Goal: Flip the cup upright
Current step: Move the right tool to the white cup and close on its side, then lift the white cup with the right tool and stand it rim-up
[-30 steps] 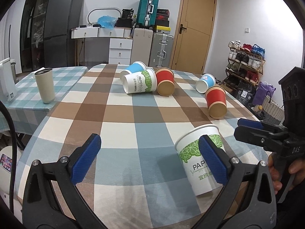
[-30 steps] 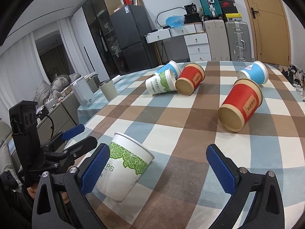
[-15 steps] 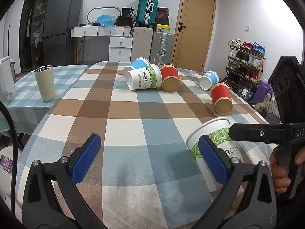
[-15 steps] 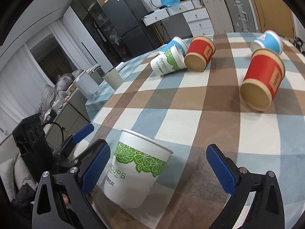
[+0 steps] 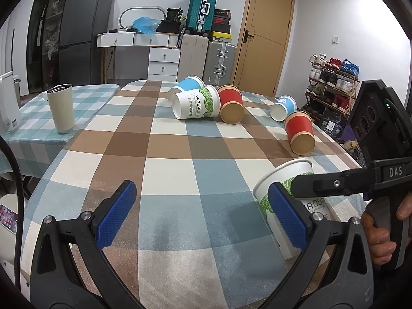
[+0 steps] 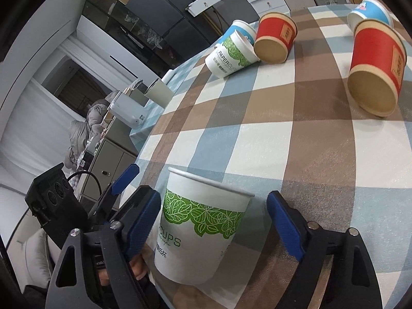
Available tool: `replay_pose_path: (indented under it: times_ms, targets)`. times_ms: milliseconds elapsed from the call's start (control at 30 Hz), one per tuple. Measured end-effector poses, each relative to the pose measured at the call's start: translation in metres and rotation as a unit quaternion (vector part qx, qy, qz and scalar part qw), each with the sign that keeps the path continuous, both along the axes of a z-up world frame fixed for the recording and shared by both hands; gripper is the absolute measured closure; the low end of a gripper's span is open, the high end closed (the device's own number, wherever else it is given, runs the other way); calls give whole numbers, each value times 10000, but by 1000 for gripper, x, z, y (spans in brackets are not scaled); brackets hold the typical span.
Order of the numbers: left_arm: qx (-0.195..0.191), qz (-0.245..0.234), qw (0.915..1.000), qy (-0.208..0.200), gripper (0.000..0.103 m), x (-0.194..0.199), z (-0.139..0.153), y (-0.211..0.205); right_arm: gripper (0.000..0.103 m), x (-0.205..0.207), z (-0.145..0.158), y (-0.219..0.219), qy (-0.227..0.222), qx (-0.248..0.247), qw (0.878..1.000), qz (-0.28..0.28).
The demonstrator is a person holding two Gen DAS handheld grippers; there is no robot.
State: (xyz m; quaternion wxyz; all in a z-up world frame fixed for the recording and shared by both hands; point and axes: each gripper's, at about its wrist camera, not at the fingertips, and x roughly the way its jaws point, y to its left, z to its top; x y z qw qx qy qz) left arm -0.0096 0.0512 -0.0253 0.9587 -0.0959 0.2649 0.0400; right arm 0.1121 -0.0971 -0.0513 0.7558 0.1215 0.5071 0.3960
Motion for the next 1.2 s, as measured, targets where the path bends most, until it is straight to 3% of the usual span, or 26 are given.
replay_pose_path:
  times_ms: [133, 467, 600, 833, 1200]
  targets:
    - [0, -3, 10000, -1, 1, 0, 0, 0, 34, 1, -3, 0, 278, 245, 9993, 57]
    - [-2, -2, 10000, -1, 1, 0, 0, 0, 35, -1, -1, 0, 195, 268, 9994, 80]
    - [-3, -3, 10000, 2, 1, 0, 0, 0, 35, -4, 6, -3, -103, 194, 9998, 22]
    - [6, 1, 10000, -6, 1, 0, -1, 1, 35, -4, 20, -1, -1021, -334, 9941, -181]
    - [2, -2, 10000, -7, 1, 0, -1, 1, 36, 9, 32, 11, -1764, -729, 9802, -523]
